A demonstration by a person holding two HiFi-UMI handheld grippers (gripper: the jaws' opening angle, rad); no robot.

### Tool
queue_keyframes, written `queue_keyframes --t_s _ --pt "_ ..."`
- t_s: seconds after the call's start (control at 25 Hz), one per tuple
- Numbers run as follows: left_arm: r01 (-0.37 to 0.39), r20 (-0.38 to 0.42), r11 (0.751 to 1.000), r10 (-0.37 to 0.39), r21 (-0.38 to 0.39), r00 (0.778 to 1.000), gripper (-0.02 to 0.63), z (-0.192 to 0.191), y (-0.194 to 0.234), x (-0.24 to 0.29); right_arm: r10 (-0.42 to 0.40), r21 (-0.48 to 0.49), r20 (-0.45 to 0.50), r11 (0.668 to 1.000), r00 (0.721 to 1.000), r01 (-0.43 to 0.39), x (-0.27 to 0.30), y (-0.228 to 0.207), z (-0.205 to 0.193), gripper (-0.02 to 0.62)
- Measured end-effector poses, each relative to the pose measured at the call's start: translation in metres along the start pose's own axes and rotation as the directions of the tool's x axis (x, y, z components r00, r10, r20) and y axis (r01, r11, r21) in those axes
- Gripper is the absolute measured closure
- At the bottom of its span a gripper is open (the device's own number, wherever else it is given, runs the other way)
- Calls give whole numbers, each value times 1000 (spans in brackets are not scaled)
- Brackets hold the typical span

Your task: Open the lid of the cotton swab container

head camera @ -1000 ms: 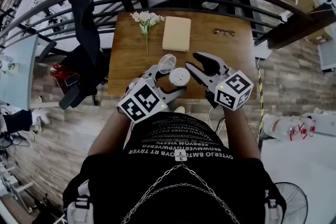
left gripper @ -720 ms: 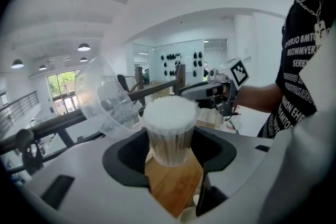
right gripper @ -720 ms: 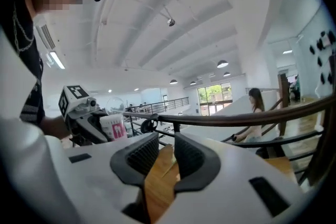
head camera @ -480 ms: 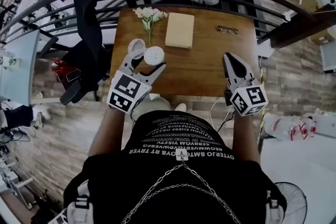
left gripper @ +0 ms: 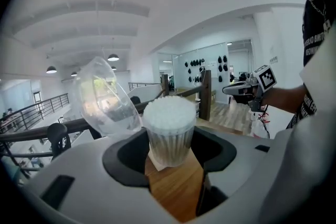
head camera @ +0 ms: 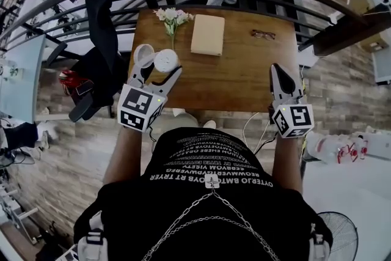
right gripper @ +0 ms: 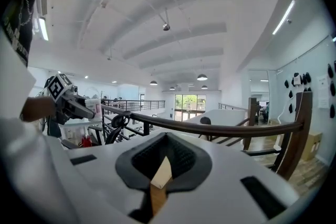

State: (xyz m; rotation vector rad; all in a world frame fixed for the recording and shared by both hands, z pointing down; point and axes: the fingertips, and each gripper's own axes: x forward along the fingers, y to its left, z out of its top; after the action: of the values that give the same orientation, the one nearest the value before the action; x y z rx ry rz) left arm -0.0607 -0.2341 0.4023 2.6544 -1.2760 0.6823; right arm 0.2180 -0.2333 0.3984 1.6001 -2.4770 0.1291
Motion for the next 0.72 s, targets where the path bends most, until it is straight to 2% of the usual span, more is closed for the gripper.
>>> queue_keyframes --t_s 0.36,0.72 --pt "-9 22 1000 9 0 1000 342 1 -5 -3 23 8 3 1000 1000 -23 0 7 2 580" --pt "-4 5 1000 4 8 1000 342 -4 -9 -10 62 6 17 998 998 -62 9 24 4 581"
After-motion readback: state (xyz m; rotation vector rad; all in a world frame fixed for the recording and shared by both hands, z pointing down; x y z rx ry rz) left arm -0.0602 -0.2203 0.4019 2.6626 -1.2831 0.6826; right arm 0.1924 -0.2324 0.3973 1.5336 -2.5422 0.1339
